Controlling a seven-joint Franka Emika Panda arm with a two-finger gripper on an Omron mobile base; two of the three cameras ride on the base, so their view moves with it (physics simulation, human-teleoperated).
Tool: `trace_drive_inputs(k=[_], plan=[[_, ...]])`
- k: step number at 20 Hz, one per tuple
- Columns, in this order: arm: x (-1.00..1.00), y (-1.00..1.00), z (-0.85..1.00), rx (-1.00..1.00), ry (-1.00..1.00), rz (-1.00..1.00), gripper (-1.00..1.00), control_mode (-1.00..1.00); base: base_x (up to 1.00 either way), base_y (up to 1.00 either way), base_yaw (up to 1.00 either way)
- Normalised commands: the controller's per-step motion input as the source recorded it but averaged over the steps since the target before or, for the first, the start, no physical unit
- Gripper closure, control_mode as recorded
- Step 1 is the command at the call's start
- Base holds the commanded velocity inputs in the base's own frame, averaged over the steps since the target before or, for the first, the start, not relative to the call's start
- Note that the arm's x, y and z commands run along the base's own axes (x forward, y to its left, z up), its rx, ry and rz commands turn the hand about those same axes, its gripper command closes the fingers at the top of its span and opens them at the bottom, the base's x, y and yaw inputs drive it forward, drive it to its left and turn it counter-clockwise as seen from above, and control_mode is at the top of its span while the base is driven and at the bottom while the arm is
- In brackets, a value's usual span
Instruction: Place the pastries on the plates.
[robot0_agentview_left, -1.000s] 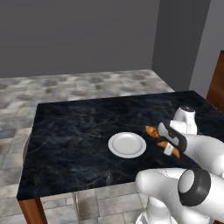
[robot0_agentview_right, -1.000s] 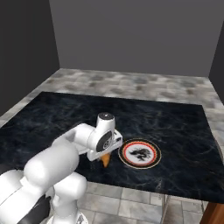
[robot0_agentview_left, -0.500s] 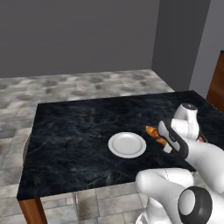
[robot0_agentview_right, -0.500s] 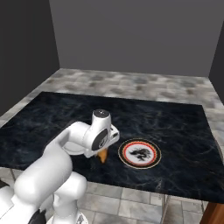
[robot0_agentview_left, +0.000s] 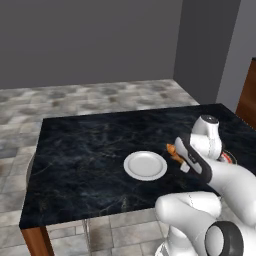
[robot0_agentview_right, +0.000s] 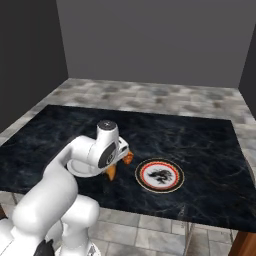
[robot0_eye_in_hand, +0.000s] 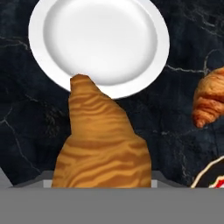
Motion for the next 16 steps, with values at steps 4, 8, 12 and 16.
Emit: trace_drive_inputs(k=[4, 8, 12, 16], plan=[[0.28, 0.3, 0.11, 0.0, 0.0, 0.03, 1.0, -1.0, 0.0, 0.0, 0.0], [0.36, 0.34, 0.03, 0.0, 0.0, 0.03, 1.0, -1.0, 0.0, 0.0, 0.0], [0.33, 0.38, 0.0, 0.0, 0.0, 0.01, 1.0, -1.0, 0.0, 0.0, 0.0], [0.26, 0.4, 0.0, 0.0, 0.0, 0.01, 1.0, -1.0, 0.0, 0.0, 0.0]])
